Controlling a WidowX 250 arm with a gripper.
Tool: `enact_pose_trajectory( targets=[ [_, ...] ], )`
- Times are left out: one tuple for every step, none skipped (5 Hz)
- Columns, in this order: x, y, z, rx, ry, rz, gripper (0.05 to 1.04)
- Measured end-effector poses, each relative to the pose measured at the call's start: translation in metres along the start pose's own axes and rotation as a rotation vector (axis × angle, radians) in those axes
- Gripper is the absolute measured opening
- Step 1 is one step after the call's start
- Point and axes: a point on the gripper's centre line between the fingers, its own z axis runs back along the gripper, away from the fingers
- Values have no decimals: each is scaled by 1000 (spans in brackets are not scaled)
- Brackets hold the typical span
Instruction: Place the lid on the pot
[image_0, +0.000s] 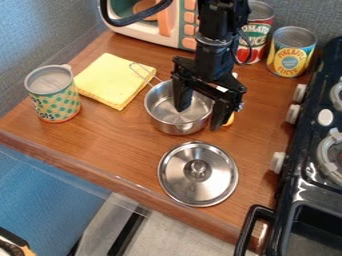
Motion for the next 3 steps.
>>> enact_pose_trajectory(
  targets=[
    [-2, -1, -9, -3, 29, 2, 1000],
    [-8, -1, -6, -2, 24, 10, 999],
    [-18, -5, 15, 6, -40, 9, 1000]
  ],
)
